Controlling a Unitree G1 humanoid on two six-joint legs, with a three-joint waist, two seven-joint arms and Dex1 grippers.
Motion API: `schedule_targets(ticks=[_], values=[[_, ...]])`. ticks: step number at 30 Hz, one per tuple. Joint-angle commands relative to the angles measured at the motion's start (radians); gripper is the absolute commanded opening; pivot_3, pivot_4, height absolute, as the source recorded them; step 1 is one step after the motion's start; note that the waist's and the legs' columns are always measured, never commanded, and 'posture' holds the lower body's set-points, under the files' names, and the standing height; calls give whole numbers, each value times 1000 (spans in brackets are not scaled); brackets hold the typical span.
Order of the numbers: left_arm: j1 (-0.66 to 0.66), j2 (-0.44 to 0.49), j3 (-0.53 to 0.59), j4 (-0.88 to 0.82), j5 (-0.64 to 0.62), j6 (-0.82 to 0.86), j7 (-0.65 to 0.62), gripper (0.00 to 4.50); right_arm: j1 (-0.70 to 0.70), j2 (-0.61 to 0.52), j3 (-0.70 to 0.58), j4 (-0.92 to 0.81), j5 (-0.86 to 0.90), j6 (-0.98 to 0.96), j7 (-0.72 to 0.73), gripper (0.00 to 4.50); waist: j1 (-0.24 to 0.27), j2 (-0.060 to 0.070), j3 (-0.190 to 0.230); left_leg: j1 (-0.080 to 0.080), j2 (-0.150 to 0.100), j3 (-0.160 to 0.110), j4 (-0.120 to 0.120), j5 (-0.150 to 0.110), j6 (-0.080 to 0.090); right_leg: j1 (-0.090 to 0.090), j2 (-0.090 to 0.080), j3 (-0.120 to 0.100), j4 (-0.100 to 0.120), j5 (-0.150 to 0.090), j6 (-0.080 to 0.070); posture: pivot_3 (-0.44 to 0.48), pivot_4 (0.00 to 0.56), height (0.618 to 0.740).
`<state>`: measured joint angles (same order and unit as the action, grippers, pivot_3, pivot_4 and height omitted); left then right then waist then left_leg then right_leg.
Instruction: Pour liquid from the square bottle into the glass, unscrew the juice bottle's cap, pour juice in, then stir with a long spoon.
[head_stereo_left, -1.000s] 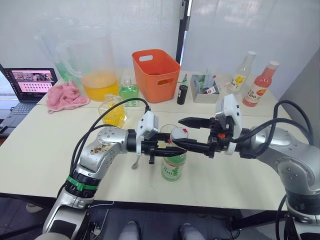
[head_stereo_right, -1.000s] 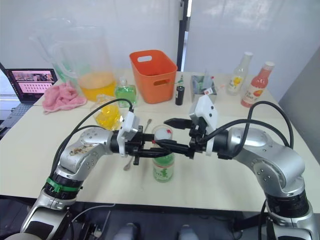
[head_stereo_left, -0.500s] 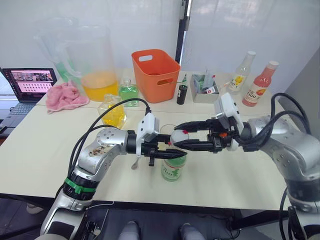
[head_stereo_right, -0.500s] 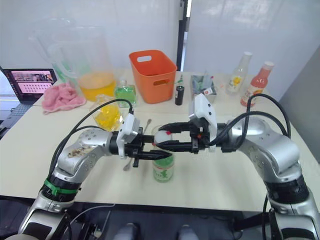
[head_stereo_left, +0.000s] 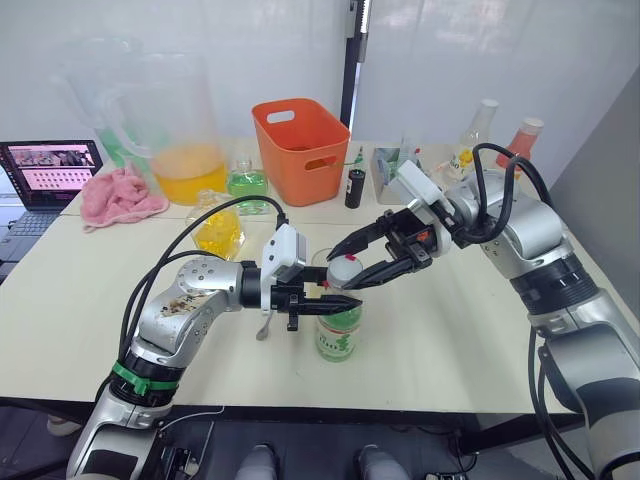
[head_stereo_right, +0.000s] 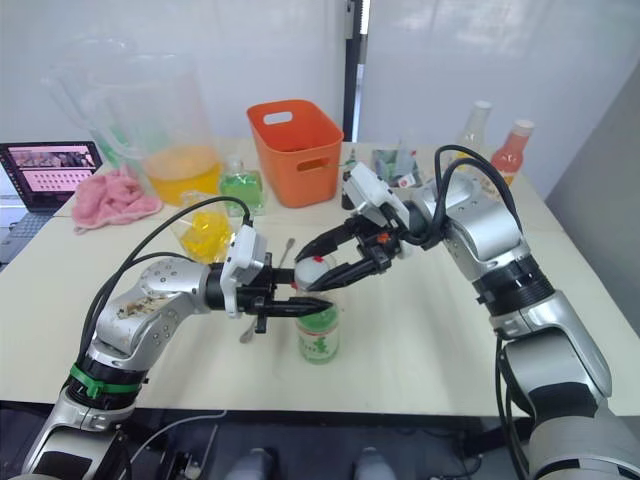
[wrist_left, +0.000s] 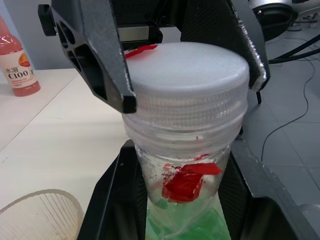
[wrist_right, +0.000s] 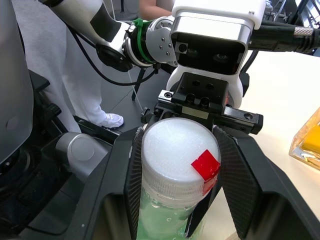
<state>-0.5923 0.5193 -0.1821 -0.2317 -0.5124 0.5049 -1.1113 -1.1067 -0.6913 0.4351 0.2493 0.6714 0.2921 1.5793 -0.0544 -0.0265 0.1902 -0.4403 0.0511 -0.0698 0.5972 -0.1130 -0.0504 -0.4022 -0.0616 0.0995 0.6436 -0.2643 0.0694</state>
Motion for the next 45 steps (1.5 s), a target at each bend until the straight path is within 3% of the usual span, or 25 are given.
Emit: schedule_targets(ticks=[1, 4, 5, 10, 17, 24, 29, 33, 35, 38, 41, 45], values=[[16, 7, -49, -18, 23, 38, 9, 1364, -7, -16, -35, -10, 21, 7, 35, 3360, 1, 0, 0, 0, 0, 0, 0, 0, 0, 0, 0, 0, 0, 0, 0, 0, 150, 740], [21, 5, -45, -21, 14, 42, 14, 1364, 30, -22, -110, -28, 17, 34, 31, 4368, 6, 0, 0, 0, 0, 0, 0, 0, 0, 0, 0, 0, 0, 1, 2, 0, 150, 740], [17, -3, -38, -13, 6, 46, 21, 1364, 57, -34, -146, -53, 19, 43, 6, 4440, 10, 0, 0, -1, 0, 0, 0, 0, 0, 0, 0, 0, 0, 1, 3, 0, 150, 740], [-2, -17, -34, 14, -7, 49, 17, 1364, 203, -72, -314, -261, 73, 163, -166, 4440, 18, 0, 0, -3, 0, 0, -1, 0, 0, -1, 0, 0, -1, 1, 7, 0, 150, 740], [-38, -47, -50, 88, 15, 9, -7, 1364, 423, -77, -491, -635, 187, 411, -555, 4440, 22, 0, 0, -2, 0, 0, -2, 0, 0, -1, 0, 0, -1, 1, 7, 0, 150, 740], [-66, -75, -59, 143, 27, -1, -30, 1364, 510, -45, -551, -837, 251, 585, -889, 4440, 36, 0, 0, -2, -1, 0, 0, 0, 0, 0, 0, 0, -2, -1, 1, 0, 150, 740], [-70, -84, -65, 156, 33, -7, -42, 1364, 526, -45, -568, -893, 284, 665, -1028, 4440, 39, 0, 0, -3, -1, 0, 0, 0, 0, 0, -1, 0, -3, -1, 0, 0, 150, 740], [-73, -85, -72, 165, 40, -16, -55, 1364, 526, -22, -575, -913, 333, 700, -1107, 3362, 40, 0, 0, -3, -1, 0, 0, 0, 0, 0, -1, 0, -3, -1, 0, 0, 150, 740], [-74, -86, -73, 168, 42, -20, -57, 1364, 523, -23, -574, -916, 351, 708, -1120, 2531, 40, 0, 0, -3, -1, 0, 0, 0, 0, 0, -1, 0, -3, -1, 0, 0, 150, 740], [-72, -87, -73, 172, 48, -28, -58, 1364, 521, -28, -570, -914, 372, 713, -1122, 1689, 40, 0, 0, -3, -1, 0, 0, 0, 0, 0, -1, 1, -3, -1, 0, 0, 150, 740], [-66, -86, -71, 170, 51, -32, -48, 1364, 519, -43, -551, -906, 380, 707, -1087, 1648, 40, 0, 0, -3, -1, 0, 0, 0, 0, 0, -1, 1, -3, -1, 0, 0, 150, 740], [-39, -78, -67, 139, 51, -27, -25, 1364, 510, -106, -465, -848, 271, 598, -864, 1648, 40, 0, 0, -3, -1, 0, 0, 0, 0, 1, -1, 0, -4, -1, 0, 0, 150, 740]])
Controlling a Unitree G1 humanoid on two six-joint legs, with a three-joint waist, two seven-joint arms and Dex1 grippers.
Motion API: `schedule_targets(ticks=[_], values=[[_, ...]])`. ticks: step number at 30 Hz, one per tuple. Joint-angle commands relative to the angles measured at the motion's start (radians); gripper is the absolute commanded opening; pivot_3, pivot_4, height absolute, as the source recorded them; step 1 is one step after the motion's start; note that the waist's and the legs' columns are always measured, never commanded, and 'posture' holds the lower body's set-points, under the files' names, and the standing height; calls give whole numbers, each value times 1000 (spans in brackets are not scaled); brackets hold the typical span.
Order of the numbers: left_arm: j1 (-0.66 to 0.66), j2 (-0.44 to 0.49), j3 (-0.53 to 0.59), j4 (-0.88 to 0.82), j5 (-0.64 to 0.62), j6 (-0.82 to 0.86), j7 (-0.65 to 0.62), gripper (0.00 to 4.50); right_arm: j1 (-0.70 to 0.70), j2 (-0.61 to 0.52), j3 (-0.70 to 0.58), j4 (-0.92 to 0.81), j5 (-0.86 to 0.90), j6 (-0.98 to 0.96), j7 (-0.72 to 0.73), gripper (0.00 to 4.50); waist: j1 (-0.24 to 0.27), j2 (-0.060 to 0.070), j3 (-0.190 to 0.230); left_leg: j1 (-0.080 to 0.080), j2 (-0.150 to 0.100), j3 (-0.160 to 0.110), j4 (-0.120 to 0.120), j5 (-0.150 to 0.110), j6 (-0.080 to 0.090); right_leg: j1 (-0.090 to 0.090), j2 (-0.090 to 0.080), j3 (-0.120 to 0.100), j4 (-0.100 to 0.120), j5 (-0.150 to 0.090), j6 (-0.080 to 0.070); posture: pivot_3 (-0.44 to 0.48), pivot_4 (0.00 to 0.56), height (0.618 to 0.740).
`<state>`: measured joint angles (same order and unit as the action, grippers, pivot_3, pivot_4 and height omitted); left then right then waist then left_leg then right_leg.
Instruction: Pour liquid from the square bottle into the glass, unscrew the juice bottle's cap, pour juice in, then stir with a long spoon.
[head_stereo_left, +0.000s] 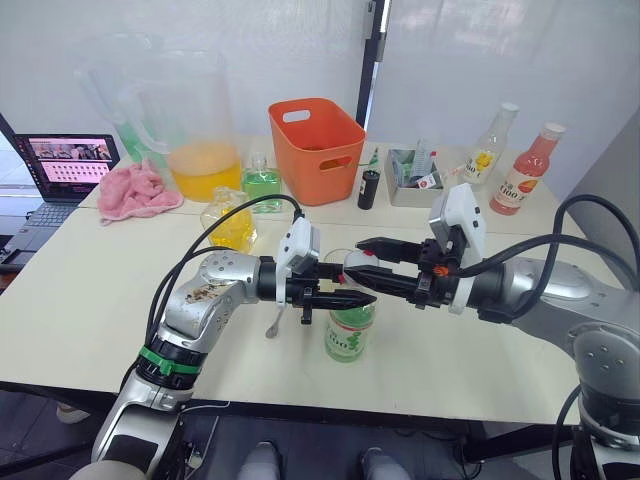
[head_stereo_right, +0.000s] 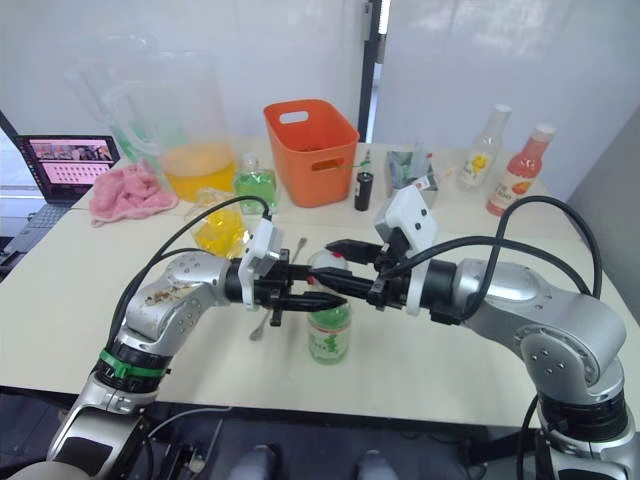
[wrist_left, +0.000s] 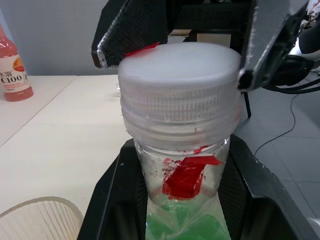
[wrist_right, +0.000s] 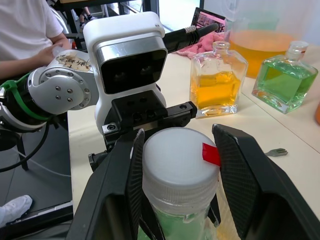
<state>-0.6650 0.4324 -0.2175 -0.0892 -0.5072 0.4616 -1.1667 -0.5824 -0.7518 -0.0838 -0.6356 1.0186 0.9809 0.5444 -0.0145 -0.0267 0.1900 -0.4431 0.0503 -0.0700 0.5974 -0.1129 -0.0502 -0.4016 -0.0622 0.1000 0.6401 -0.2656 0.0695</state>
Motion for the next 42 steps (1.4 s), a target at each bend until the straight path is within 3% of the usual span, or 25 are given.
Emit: schedule_targets(ticks=[1, 4, 10, 16, 25, 27, 29, 32, 33, 42], values=[[44, 13, -29, -15, 46, 21, 35, 1364, -24, -64, 85, 75, -121, -147, 260, 1648, -1, 0, 0, 0, 0, 0, 0, 0, 0, 0, 0, 0, 0, 0, 0, 0, 150, 740], [59, 22, -27, -36, 46, 27, 43, 1364, -56, -84, 143, 173, -203, -258, 429, 1648, -2, 0, 0, 2, 0, 0, 0, 0, 0, 1, 0, 0, -1, 0, 0, 0, 150, 740], [102, 51, -13, -108, 41, 43, 76, 1364, -306, -19, 287, 515, -333, -450, 835, 1648, -18, 0, 0, 2, 0, 0, 0, 0, 0, 2, 0, 0, 0, 0, 0, 0, 150, 740], [119, 67, -13, -156, 39, 60, 99, 1364, -447, 51, 365, 772, -476, -664, 1063, 1648, -28, 0, 0, 2, 0, 0, 0, 0, 0, 2, 0, -1, 0, 3, 5, 0, 150, 740], [113, 69, -12, -181, 27, 84, 127, 1364, -574, -15, 484, 795, -329, -607, 1070, 1648, -31, 0, 0, 3, 1, 0, 0, 0, 0, 1, 0, 0, 1, 1, 0, 0, 150, 740], [105, 68, -11, -177, 24, 88, 128, 1364, -583, -23, 473, 783, -326, -577, 1070, 2677, -30, 0, 0, 3, 1, 0, 0, 0, 0, 0, 0, 0, 2, 1, 0, 0, 150, 740], [98, 66, -12, -173, 21, 90, 129, 1364, -576, -30, 442, 754, -330, -565, 1070, 3394, -27, 0, 0, 2, 0, 0, 0, 0, 0, 0, 0, 0, 2, 1, 0, 0, 150, 740], [88, 60, -14, -166, 19, 93, 130, 1364, -546, -26, 358, 714, -332, -538, 1024, 4335, -25, 0, 0, 1, 0, 0, 0, 0, 0, -1, 0, 0, 2, 3, 3, 0, 150, 740], [85, 57, -15, -162, 19, 92, 130, 1364, -525, -30, 325, 693, -328, -526, 992, 4452, -23, 0, 0, 1, 0, 0, 0, 0, 0, -1, 0, 0, 2, 3, 5, 0, 150, 740], [77, 30, -18, -133, 15, 84, 125, 1364, -196, -90, 25, 319, -205, -211, 555, 4452, -5, 0, 0, 0, 0, 0, -1, 0, 0, -2, 0, 0, 1, 3, 5, 0, 150, 740]])
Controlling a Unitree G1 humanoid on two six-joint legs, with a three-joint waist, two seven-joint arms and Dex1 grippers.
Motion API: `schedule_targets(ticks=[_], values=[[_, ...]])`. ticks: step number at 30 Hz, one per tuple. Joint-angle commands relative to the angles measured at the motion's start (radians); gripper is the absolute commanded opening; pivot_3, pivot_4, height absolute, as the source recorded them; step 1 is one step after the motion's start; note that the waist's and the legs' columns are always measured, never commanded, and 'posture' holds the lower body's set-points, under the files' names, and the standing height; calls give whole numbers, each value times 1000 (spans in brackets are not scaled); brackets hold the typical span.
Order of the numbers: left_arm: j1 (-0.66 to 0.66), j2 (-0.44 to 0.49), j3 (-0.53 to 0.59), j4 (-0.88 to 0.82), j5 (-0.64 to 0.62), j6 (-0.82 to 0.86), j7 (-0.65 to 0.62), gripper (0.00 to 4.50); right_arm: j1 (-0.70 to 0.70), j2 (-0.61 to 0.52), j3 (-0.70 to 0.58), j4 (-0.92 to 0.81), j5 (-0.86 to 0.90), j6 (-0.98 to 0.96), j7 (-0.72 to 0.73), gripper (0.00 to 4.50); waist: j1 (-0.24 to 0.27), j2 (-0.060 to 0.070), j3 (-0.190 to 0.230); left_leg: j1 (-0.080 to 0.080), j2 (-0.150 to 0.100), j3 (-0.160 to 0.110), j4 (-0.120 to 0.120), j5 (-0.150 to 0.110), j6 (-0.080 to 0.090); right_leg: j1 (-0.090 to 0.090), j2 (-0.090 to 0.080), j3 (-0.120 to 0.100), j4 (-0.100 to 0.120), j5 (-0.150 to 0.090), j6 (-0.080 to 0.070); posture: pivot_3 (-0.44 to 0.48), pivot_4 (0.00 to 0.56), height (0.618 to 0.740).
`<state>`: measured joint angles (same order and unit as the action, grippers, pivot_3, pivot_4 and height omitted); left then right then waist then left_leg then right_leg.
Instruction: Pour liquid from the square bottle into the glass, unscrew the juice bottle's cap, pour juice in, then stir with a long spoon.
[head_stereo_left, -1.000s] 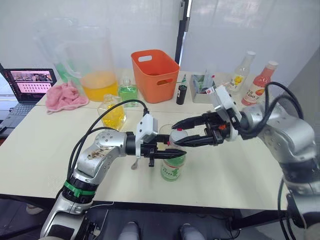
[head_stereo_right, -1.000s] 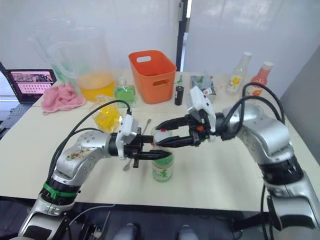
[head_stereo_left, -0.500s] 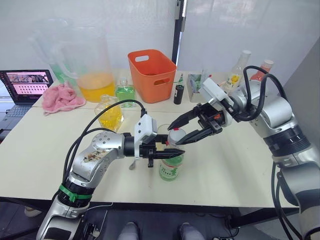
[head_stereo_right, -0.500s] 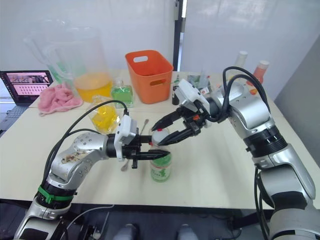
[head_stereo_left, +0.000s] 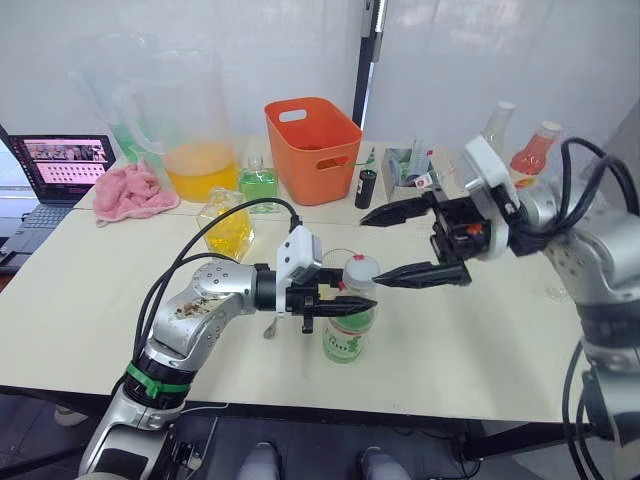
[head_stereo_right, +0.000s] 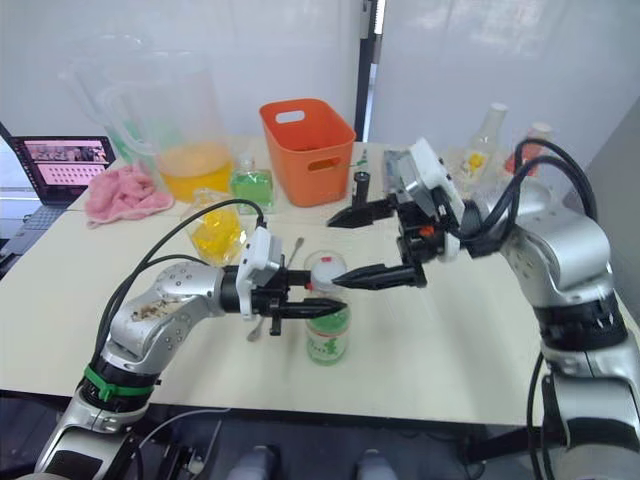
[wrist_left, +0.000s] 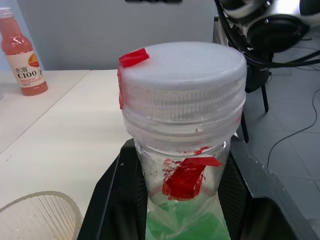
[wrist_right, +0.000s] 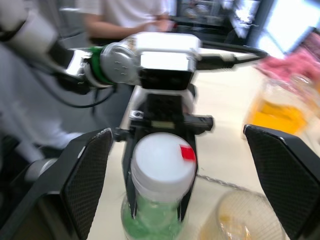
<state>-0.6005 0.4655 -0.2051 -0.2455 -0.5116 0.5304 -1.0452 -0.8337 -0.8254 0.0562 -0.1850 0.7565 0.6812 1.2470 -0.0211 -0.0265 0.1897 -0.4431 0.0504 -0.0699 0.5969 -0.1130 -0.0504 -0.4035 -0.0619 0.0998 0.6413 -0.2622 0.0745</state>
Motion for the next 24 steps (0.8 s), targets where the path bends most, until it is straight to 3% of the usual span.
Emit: schedule_targets(ticks=[1, 6, 11, 16, 21, 24], values=[[15, -5, -30, 23, 17, 16, 1, 1364, 102, -27, -159, -175, 83, 132, -200, 4452, 3, 0, 0, 0, 0, 0, 0, 0, 0, 0, 0, 0, 0, -1, -2, 0, 150, 740], [21, -13, -37, 41, 20, 3, -13, 1364, 239, -6, -297, -367, 257, 309, -477, 4452, 7, 0, 0, -1, 0, 0, 1, 0, 0, 1, 0, 0, -1, -3, -5, 0, 150, 740], [4, -54, -40, 69, 13, -1, -11, 1364, 306, 52, -324, -510, 448, 388, -772, 4452, 8, 0, 0, 0, 0, 0, 1, 0, 0, 1, 0, 0, -1, -3, -5, 0, 150, 740], [-1, -67, -48, 80, 23, -3, -23, 1364, 302, 57, -292, -548, 484, 396, -943, 4452, 11, 0, 0, -3, -1, 0, 2, 0, 0, 2, -1, 0, -5, -3, -5, 0, 150, 740], [-6, -70, -53, 93, 33, -13, -32, 1364, 296, 56, -244, -563, 490, 384, -1022, 4452, 11, 0, 0, -3, 0, 0, 1, 0, 0, 2, -1, 0, -8, -2, -5, 0, 150, 740], [-5, -70, -55, 97, 38, -20, -35, 1364, 297, 45, -225, -566, 482, 383, -1034, 3648, 11, 0, 0, -3, 0, 0, 1, 0, 0, 3, -1, 0, -10, -1, -5, 0, 150, 740]])
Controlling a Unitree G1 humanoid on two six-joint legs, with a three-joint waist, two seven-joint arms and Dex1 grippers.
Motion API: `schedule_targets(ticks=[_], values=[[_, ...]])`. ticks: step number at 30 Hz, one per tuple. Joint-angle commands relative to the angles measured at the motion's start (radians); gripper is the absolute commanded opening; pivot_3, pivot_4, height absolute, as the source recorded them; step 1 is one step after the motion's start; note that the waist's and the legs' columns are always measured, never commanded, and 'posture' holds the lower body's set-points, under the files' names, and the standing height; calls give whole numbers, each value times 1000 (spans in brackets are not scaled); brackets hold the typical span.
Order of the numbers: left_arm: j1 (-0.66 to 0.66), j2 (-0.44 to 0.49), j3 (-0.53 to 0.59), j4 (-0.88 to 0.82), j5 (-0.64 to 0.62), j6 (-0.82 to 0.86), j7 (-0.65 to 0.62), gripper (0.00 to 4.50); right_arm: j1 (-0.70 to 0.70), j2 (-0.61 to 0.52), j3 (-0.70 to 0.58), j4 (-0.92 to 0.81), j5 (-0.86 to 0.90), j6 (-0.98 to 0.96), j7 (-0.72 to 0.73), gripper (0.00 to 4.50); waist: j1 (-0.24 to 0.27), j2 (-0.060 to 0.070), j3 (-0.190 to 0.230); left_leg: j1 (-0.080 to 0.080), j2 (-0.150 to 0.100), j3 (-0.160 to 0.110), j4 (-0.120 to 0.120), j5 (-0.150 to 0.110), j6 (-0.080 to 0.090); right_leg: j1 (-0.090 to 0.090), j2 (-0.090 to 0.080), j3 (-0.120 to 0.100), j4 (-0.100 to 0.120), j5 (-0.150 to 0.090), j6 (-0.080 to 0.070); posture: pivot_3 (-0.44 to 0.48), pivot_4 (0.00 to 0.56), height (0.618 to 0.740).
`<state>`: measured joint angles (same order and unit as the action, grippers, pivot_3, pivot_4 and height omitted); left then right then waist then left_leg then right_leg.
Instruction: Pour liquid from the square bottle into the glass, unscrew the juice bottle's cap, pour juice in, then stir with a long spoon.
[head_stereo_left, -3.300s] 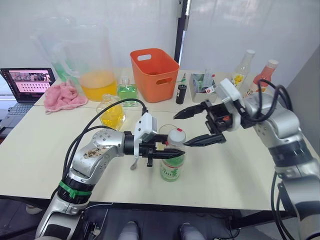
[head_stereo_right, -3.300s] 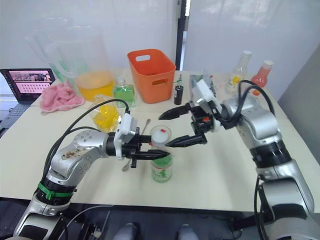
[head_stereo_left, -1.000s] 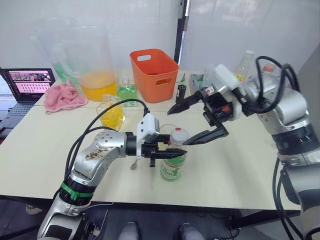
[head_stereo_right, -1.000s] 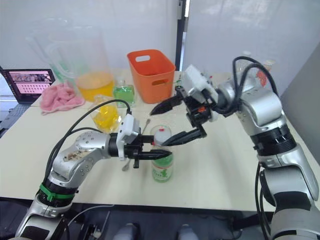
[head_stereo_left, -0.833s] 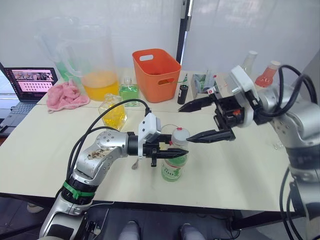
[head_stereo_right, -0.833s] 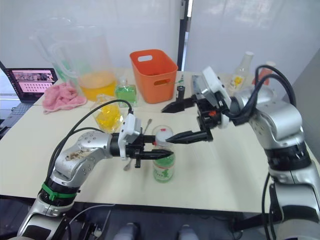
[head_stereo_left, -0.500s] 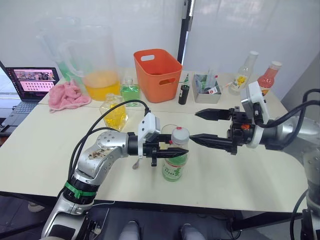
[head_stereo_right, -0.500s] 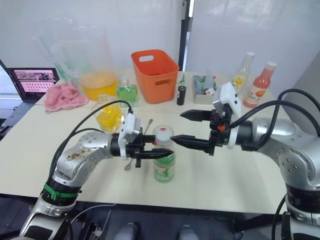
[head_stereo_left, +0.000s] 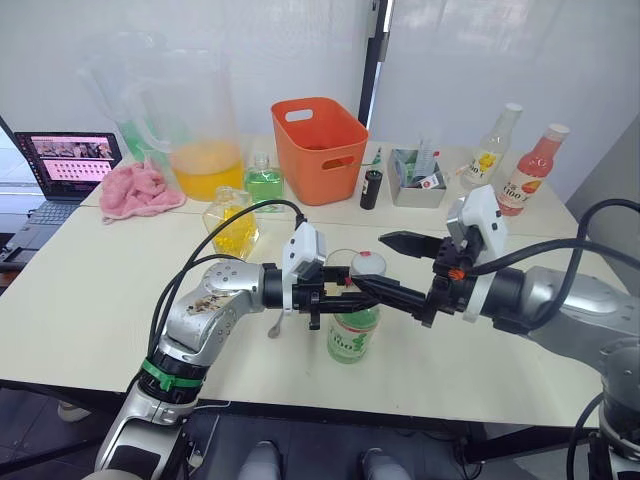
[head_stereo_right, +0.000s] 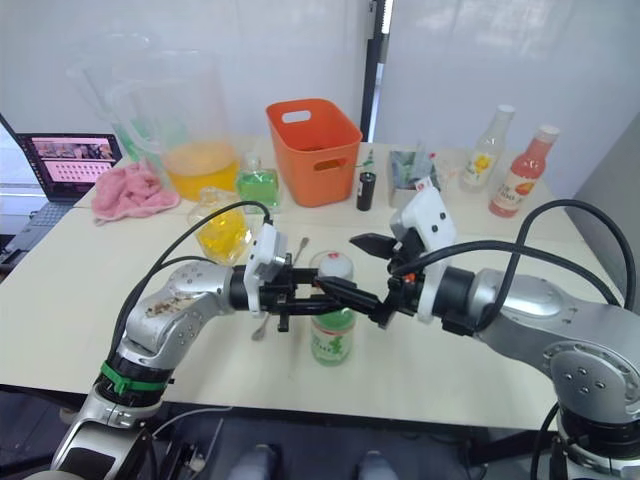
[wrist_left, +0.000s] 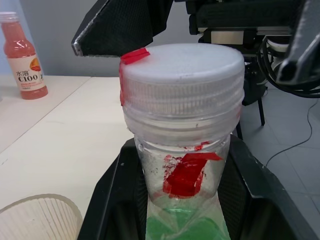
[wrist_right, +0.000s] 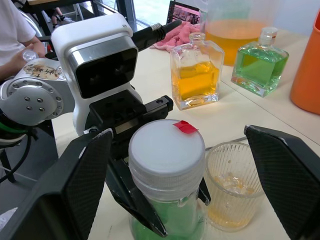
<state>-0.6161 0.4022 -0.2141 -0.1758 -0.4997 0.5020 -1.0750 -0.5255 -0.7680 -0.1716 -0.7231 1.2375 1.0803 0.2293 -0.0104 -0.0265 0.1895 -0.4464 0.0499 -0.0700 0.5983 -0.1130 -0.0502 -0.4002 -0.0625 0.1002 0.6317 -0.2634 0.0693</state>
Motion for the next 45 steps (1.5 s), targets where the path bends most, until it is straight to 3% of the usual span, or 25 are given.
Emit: schedule_targets(ticks=[1, 6, 11, 17, 22, 28, 33, 35, 40, 45], values=[[11, -7, -47, 28, 28, 6, -6, 1364, -12, -15, 6, -26, 4, -18, -17, 3345, 0, 0, 0, 0, 0, 0, 0, 0, 0, 0, 0, 0, 0, 0, 0, 0, 150, 740], [19, -2, -42, 25, 33, 0, -3, 1364, -16, -31, 23, -12, 18, -20, 12, 1720, 0, 0, 0, 0, 0, 0, 0, 0, 0, 1, 0, 0, -1, 0, 0, 0, 150, 740], [28, 9, -33, 12, 36, 0, 7, 1364, -40, -82, 57, 40, -21, -43, 195, 1717, -1, 0, 0, 1, 0, 0, 0, 0, 0, 2, 0, 0, -2, 0, 0, 0, 150, 740], [43, 30, -19, -17, 31, 9, 21, 1364, -119, -163, 216, 186, -240, -226, 686, 1717, -4, 0, 0, 1, 0, 0, 0, 0, 0, 3, 0, 0, -3, 0, 0, 0, 150, 740], [76, 64, -8, -75, 25, 35, 41, 1364, -293, -102, 420, 428, -511, -501, 1091, 1717, -13, 0, 0, 2, 0, 0, -1, 0, 0, 2, 0, 0, -2, 1, 0, 0, 150, 740], [97, 109, 6, -137, 7, 72, 52, 1364, -455, 52, 501, 698, -673, -704, 1336, 1717, -31, 0, 0, 2, 1, 0, -2, 0, 0, 2, 1, -1, -1, 3, 5, 0, 150, 740], [101, 136, 13, -178, -13, 108, 64, 1364, -535, 86, 546, 837, -668, -760, 1385, 1717, -41, 0, 0, 5, 1, 0, -3, 0, 0, 2, 1, -1, 1, 3, 5, 0, 150, 740], [100, 142, 19, -189, -21, 121, 73, 1364, -557, 91, 551, 868, -663, -774, 1385, 2729, -45, 0, 0, 6, 1, 0, -4, 0, 0, 2, 1, -1, 2, 3, 5, 0, 150, 740], [97, 144, 25, -201, -38, 150, 98, 1364, -564, 77, 495, 857, -637, -741, 1385, 4308, -46, 0, 0, 6, 1, 0, -4, 0, 0, 0, 1, -1, 5, 3, 6, 0, 150, 740], [83, 135, 11, -182, -44, 146, 99, 1364, -490, 39, 375, 723, -572, -616, 1308, 4456, -31, 0, 0, 5, 1, 0, -6, 0, 0, -3, 2, -1, 11, 1, 5, 0, 150, 740]])
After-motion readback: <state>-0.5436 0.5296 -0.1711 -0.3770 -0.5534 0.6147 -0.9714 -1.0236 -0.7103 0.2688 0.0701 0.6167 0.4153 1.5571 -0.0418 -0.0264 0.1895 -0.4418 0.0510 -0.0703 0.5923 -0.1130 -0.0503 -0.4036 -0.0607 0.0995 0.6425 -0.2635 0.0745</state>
